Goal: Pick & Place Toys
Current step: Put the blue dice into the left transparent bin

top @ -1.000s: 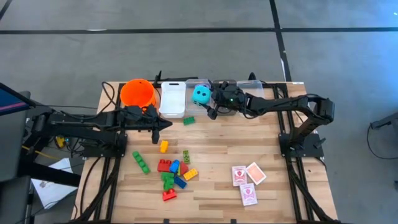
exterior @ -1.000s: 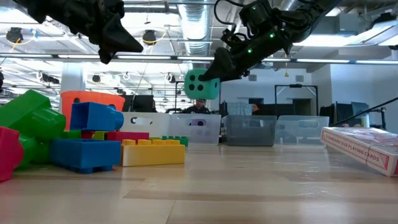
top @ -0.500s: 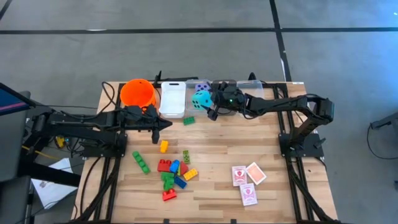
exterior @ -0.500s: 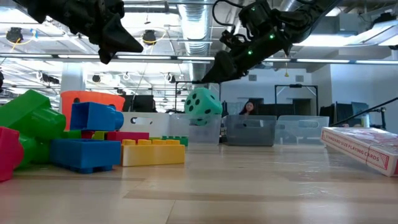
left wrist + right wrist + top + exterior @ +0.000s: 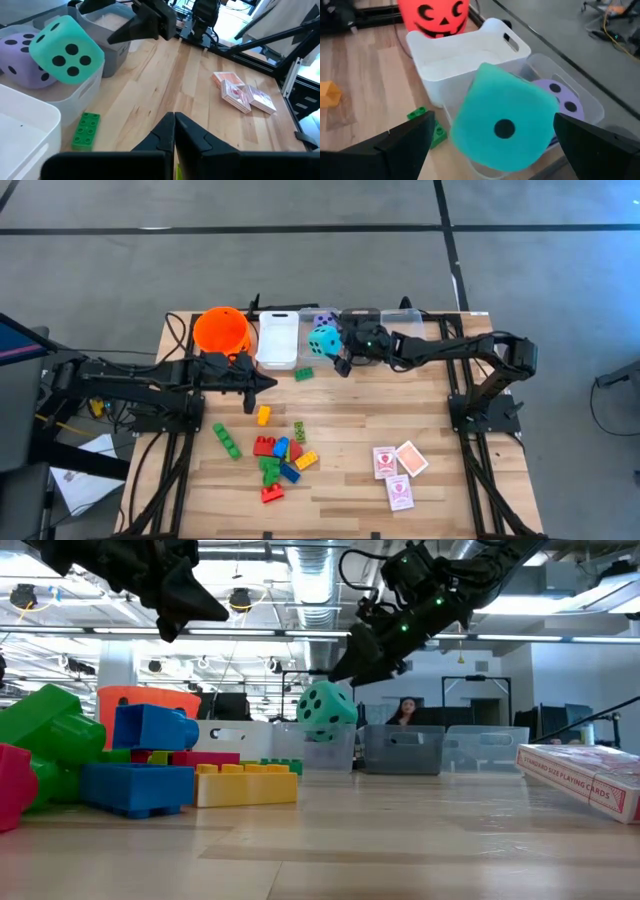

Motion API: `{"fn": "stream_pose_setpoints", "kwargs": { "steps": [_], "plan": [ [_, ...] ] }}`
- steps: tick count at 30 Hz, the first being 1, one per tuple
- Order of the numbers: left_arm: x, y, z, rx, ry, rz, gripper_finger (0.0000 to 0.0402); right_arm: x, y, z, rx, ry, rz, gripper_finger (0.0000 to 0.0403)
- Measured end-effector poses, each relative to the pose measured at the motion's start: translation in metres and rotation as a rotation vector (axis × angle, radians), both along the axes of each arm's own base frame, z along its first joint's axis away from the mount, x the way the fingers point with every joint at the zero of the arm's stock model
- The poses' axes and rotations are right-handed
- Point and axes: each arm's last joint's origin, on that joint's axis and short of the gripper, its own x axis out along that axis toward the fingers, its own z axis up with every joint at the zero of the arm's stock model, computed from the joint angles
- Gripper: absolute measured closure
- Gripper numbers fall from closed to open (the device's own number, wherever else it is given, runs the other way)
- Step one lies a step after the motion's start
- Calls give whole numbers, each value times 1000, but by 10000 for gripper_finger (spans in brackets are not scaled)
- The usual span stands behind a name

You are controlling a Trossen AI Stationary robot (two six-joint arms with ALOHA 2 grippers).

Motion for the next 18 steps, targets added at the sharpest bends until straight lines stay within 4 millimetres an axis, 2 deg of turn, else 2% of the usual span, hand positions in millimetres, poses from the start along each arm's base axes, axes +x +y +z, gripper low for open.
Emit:
{"fn": "stream_pose_setpoints", "kwargs": {
  "steps": [8,18],
  "plan": [
    [0,0,0,-14,-3,5,398,-3,-9,0,30,-20,-73,5],
    [0,0,0,-15,-2,5,398,10,17,11,-136,-65,85,5]
  ]
}}
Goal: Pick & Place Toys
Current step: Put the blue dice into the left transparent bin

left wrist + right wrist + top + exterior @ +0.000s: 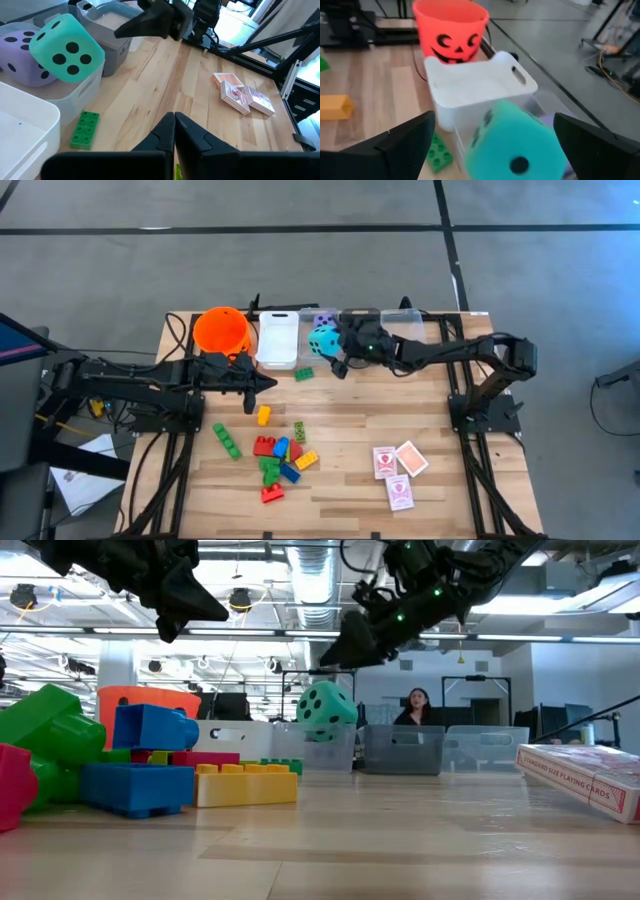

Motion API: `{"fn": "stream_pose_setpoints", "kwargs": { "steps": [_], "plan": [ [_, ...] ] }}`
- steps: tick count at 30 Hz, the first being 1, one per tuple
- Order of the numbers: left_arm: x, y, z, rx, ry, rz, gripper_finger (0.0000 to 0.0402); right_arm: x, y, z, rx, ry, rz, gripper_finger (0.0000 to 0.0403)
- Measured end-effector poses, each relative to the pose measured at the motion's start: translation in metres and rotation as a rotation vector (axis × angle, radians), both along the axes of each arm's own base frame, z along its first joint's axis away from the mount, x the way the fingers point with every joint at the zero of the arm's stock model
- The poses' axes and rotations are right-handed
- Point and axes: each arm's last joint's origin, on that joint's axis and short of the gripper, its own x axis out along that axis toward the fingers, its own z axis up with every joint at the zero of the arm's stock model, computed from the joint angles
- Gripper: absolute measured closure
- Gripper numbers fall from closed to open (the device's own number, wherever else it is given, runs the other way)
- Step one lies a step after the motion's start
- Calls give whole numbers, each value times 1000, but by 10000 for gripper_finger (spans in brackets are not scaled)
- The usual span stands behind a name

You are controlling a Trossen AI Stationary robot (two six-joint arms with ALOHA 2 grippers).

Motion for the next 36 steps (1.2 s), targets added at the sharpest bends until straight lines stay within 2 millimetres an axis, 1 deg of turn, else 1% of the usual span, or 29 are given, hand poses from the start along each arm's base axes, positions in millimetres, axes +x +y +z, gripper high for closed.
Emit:
{"fn": "stream_pose_setpoints", "kwargs": {
  "steps": [2,5,10,12,14,16,18,19,22,25,28,31,36],
  "plan": [
    [0,0,0,0,0,0,398,1,3,0,6,1,13,5],
    [0,0,0,-1,0,-4,398,-1,3,-4,78,16,46,5],
    [0,0,0,-1,0,-3,398,2,-6,-22,179,52,82,6],
    [0,0,0,-1,1,-3,398,10,-11,-30,210,36,106,6],
    [0,-1,0,-1,1,-7,398,12,-17,-44,267,74,119,6],
    [0,-1,0,-1,3,-9,398,21,-22,-55,287,81,136,6],
    [0,-1,0,-4,3,-8,398,27,-24,-61,301,98,145,6],
    [0,-1,-1,-5,6,-7,398,33,-25,-60,297,92,151,6],
    [0,-1,-1,-6,7,-6,398,42,-22,-54,285,73,173,6],
    [0,-1,-1,-6,7,-6,398,49,-14,-41,252,38,203,6],
    [0,-1,-1,-5,7,-3,398,48,-4,-17,187,-12,211,6],
    [0,-1,-1,-5,7,-2,398,42,6,5,146,-40,197,6],
    [0,-1,-1,-3,10,0,398,30,28,31,156,-48,229,6]
  ]
}}
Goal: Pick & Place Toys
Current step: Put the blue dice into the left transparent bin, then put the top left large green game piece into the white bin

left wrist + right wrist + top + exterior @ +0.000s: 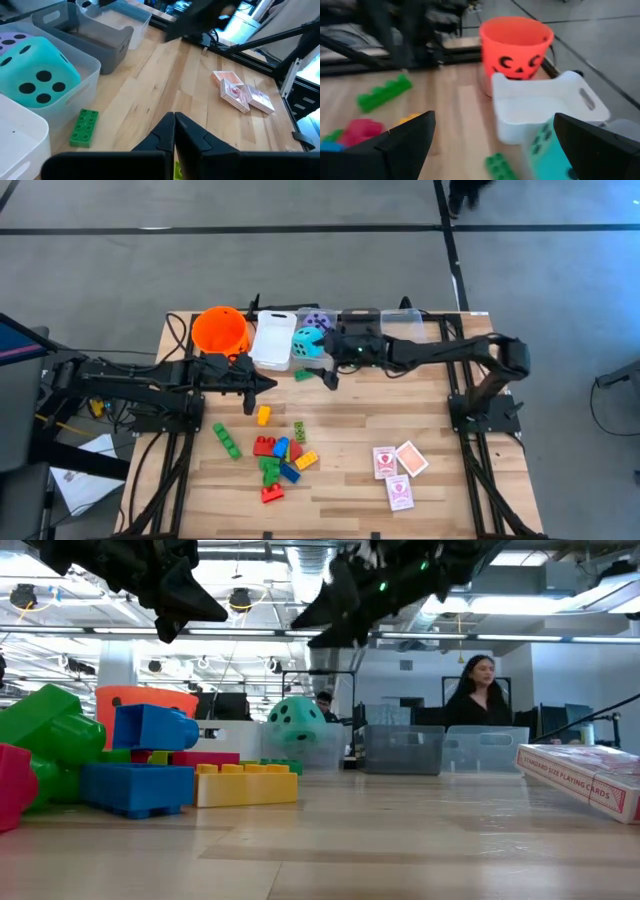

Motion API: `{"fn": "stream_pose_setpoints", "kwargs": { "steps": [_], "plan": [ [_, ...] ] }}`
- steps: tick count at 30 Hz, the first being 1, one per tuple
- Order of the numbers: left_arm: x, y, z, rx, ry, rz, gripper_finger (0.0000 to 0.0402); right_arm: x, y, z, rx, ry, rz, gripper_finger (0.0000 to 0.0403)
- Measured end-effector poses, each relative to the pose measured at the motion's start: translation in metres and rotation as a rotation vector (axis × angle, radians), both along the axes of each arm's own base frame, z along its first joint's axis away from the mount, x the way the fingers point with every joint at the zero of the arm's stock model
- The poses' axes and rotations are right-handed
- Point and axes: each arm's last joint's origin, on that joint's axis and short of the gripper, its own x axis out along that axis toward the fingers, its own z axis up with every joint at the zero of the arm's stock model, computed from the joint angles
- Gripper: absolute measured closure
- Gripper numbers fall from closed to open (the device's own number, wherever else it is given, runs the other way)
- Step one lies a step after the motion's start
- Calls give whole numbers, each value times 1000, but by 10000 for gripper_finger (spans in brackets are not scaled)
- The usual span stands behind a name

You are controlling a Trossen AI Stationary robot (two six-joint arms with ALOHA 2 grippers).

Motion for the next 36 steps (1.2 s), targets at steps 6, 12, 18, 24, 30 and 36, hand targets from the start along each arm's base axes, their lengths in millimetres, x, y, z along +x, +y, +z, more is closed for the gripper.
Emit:
{"fn": "stream_pose_setpoints", "kwargs": {
  "steps": [6,12,18,24,30,36],
  "plan": [
    [21,8,-15,156,71,158,401,-6,38,10,70,25,55,6],
    [59,34,-35,263,25,267,401,-7,74,7,34,52,-8,6],
    [71,71,-62,258,56,395,401,-12,97,1,56,109,-27,6],
    [78,92,-79,259,34,466,401,-14,112,1,59,108,13,6],
    [94,92,-91,212,30,328,401,-15,121,1,63,108,35,6],
    [99,91,-74,237,-42,296,401,-16,124,0,153,115,2,6]
  ]
}}
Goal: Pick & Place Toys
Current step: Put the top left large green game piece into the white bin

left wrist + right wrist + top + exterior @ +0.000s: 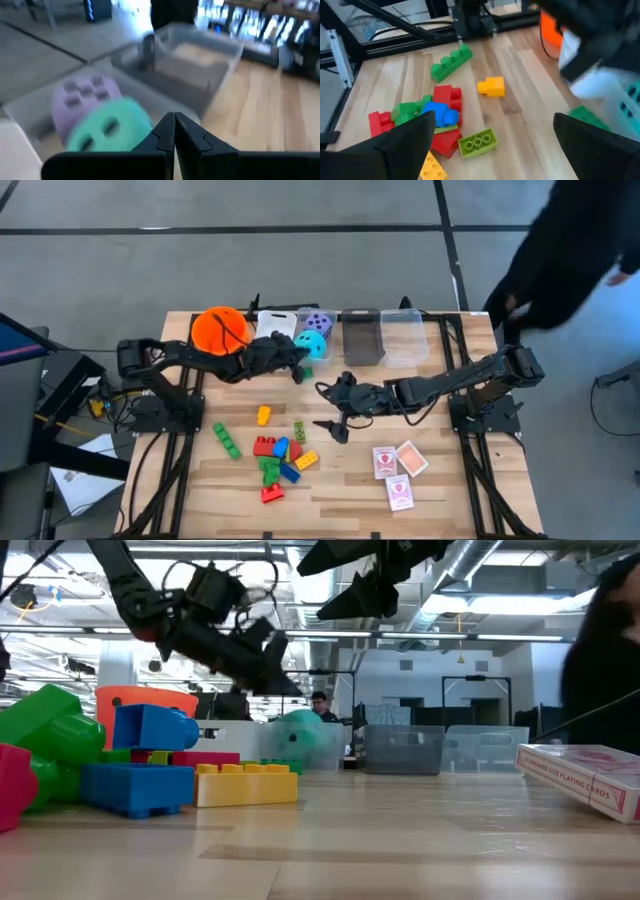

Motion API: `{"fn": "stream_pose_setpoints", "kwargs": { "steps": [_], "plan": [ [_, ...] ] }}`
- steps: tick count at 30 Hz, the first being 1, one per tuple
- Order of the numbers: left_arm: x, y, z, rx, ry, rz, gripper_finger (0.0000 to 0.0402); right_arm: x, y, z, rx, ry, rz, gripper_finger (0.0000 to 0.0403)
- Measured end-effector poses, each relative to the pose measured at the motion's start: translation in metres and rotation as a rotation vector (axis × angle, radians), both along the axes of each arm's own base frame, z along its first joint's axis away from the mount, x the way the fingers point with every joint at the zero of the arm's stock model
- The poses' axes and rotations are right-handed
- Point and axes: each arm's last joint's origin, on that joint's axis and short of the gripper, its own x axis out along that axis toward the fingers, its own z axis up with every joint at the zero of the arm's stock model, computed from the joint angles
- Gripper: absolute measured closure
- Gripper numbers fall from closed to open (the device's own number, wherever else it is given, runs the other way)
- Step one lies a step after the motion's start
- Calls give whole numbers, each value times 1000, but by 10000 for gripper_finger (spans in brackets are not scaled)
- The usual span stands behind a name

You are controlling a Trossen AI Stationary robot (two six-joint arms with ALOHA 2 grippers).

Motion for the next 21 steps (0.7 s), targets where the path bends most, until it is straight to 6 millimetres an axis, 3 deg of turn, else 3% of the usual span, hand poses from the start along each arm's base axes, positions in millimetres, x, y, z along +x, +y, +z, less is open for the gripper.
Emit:
{"fn": "stream_pose_setpoints", "kwargs": {
  "steps": [4,10,15,21],
  "plan": [
    [-10,-9,30,15,-69,-45,401,-4,-1,-6,35,62,-30,6],
    [-30,-50,66,-47,-85,-396,401,-6,13,-10,33,93,1,6],
    [-44,-91,69,-87,20,-563,401,-2,35,-19,23,45,72,5],
    [-43,-129,67,-68,17,-659,401,5,47,-56,18,150,79,5]
  ]
}}
